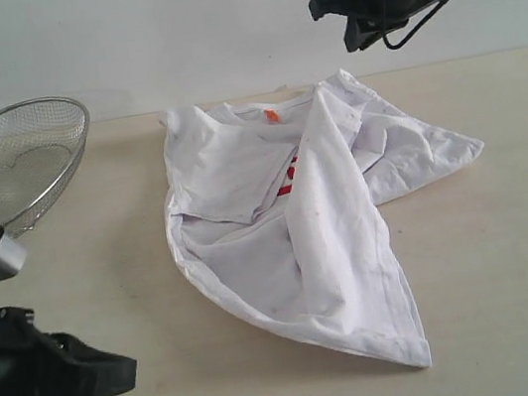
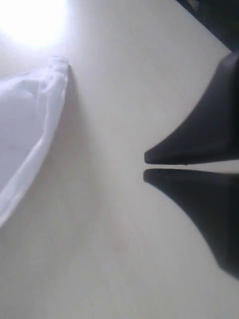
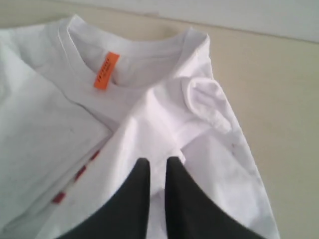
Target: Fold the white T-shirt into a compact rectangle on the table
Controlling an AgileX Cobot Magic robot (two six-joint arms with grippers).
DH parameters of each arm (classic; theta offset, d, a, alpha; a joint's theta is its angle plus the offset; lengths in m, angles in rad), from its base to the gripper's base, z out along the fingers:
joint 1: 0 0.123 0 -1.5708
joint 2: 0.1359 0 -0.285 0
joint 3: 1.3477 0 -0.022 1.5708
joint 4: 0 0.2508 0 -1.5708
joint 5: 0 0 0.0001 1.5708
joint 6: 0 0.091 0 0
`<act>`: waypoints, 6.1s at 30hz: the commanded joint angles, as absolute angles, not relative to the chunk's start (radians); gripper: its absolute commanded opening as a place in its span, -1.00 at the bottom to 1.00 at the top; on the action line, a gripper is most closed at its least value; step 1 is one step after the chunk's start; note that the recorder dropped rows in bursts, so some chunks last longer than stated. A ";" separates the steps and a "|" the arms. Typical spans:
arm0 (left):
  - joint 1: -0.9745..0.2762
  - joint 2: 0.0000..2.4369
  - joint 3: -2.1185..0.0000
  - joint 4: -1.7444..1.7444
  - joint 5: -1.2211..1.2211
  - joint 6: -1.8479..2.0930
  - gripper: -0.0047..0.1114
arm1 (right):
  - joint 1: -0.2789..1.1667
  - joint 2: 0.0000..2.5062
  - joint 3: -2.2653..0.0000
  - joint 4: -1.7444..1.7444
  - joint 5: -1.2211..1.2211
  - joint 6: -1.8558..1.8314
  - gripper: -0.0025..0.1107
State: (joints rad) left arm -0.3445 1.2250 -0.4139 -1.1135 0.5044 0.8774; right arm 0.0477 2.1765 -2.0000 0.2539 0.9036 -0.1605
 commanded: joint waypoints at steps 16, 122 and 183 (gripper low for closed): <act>-0.371 1.786 -0.595 -1.744 0.815 1.639 -0.84 | 0.039 2.139 -2.007 0.219 1.144 -0.289 -0.96; -0.062 2.315 -1.674 -1.658 0.551 0.987 0.20 | -0.049 2.140 -2.000 0.390 1.175 -0.461 -0.96; -0.104 2.310 -2.187 -0.424 1.221 0.575 -0.84 | 0.001 2.142 -1.907 0.421 1.221 -0.528 -0.96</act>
State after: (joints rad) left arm -0.1024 2.3167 -2.1836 -0.3827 1.1366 0.5846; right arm -0.0276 2.1536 -1.9540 0.4099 1.2123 -0.4932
